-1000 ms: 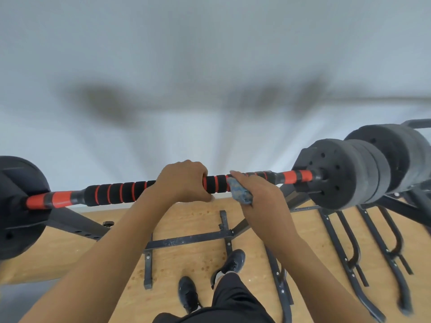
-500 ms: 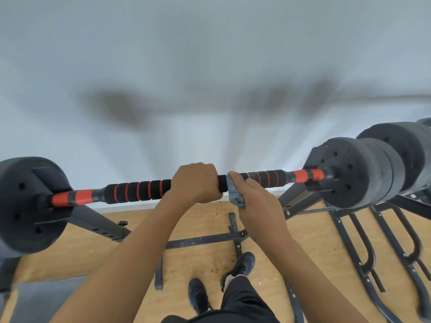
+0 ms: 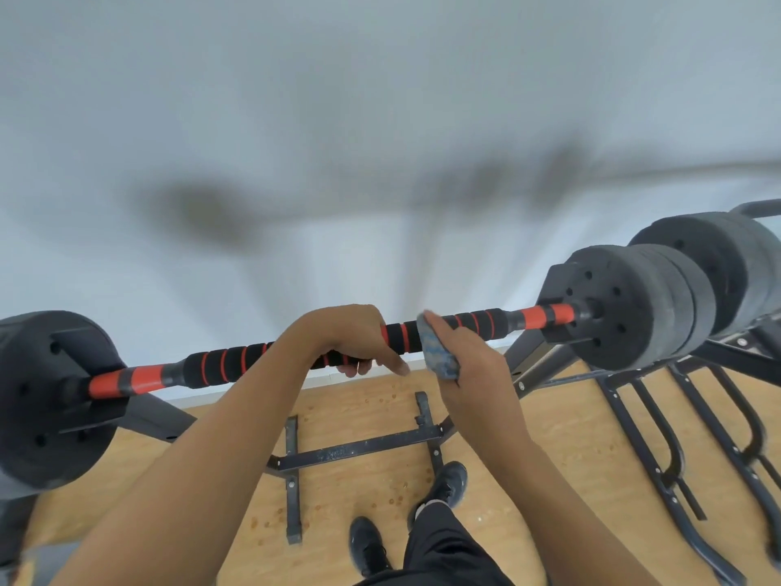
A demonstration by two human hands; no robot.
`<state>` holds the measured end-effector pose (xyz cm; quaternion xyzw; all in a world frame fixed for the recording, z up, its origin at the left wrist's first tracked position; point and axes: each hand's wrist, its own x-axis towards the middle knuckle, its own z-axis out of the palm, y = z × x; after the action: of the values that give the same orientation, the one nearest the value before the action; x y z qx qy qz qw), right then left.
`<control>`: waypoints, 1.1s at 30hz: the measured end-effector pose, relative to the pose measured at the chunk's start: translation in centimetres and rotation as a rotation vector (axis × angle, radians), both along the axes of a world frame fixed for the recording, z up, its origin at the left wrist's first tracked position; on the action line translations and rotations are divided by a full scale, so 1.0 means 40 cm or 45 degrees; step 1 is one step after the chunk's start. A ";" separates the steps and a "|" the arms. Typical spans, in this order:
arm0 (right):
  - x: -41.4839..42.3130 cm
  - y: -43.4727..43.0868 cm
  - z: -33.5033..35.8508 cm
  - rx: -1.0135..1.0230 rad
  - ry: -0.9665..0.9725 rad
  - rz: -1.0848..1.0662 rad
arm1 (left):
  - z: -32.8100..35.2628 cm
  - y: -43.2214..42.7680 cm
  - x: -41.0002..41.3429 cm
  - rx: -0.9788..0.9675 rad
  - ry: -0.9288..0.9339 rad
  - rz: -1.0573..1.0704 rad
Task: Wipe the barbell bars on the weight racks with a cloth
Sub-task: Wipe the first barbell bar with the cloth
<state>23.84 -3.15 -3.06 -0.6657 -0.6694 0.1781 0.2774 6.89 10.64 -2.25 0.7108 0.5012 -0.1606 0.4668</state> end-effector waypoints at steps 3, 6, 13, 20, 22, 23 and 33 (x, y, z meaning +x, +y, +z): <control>-0.008 0.079 0.054 -0.029 -0.055 0.004 | -0.006 -0.055 0.007 0.666 0.235 -0.001; -0.027 0.109 0.067 -0.186 -0.266 0.010 | -0.037 -0.114 0.025 1.087 0.285 0.023; -0.029 0.042 0.027 -0.260 -0.265 -0.002 | -0.047 -0.073 0.045 0.860 0.322 0.008; -0.024 0.016 0.022 -0.327 -0.257 0.011 | -0.038 -0.005 0.034 0.138 0.125 0.041; -0.017 0.004 0.017 -0.313 -0.196 0.016 | -0.032 0.009 0.031 -0.018 0.096 0.014; -0.012 -0.003 0.012 -0.290 -0.165 0.015 | -0.028 0.014 0.030 -0.077 0.085 0.000; 0.032 -0.029 0.024 -0.141 0.350 -0.104 | -0.009 -0.056 0.007 0.649 0.055 -0.045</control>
<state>25.13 -4.30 -2.12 -0.6760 -0.5867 0.2928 0.3363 7.18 8.41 -2.60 0.8105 0.5228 -0.0523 0.2588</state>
